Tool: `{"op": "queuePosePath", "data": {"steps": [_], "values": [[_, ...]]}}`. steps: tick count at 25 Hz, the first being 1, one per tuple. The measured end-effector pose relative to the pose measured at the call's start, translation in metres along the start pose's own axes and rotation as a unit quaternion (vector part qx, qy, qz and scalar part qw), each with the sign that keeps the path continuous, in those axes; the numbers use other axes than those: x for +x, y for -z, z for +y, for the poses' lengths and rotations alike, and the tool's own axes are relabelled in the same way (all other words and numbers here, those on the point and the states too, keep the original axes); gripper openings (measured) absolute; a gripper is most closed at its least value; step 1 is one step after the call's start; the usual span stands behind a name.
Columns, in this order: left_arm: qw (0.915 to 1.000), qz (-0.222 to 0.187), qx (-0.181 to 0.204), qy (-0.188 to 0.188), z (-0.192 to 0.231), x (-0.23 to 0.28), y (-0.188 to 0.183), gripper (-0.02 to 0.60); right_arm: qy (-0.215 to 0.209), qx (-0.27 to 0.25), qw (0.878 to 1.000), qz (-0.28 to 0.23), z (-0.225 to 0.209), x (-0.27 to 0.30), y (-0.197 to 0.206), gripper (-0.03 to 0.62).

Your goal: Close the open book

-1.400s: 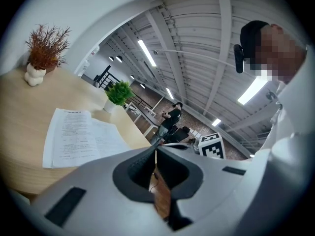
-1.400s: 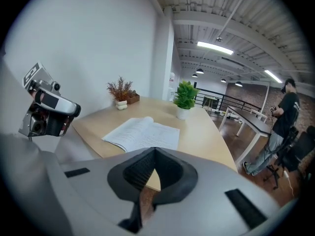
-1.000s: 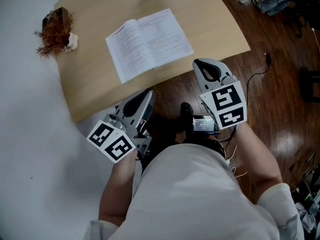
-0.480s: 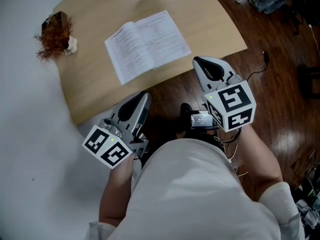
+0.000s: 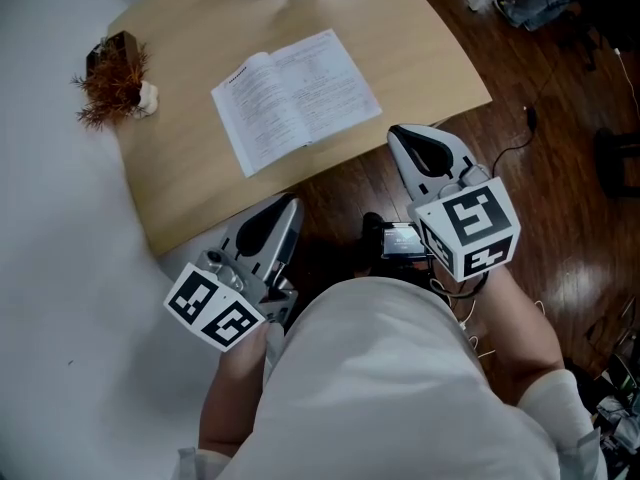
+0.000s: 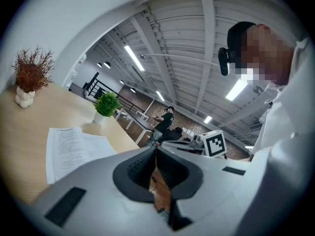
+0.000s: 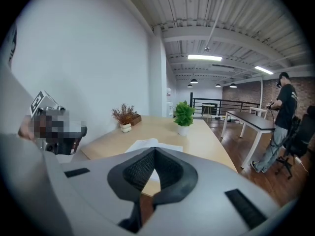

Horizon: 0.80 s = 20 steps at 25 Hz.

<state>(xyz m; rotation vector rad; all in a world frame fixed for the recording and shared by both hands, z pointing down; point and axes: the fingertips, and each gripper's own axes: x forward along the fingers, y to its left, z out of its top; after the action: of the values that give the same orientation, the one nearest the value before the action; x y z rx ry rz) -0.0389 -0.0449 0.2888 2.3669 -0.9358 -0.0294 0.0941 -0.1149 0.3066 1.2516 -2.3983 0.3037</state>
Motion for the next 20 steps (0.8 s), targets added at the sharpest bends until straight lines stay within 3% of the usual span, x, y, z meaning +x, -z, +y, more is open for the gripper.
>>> {"op": "queuePosePath", "data": {"steps": [20], "values": [[0.9998, -0.008, 0.013, 0.010, -0.028, -0.020, 0.000, -0.002, -0.020, 0.007, 0.999, -0.024, 0.017, -0.036, -0.011, 0.003]]}}
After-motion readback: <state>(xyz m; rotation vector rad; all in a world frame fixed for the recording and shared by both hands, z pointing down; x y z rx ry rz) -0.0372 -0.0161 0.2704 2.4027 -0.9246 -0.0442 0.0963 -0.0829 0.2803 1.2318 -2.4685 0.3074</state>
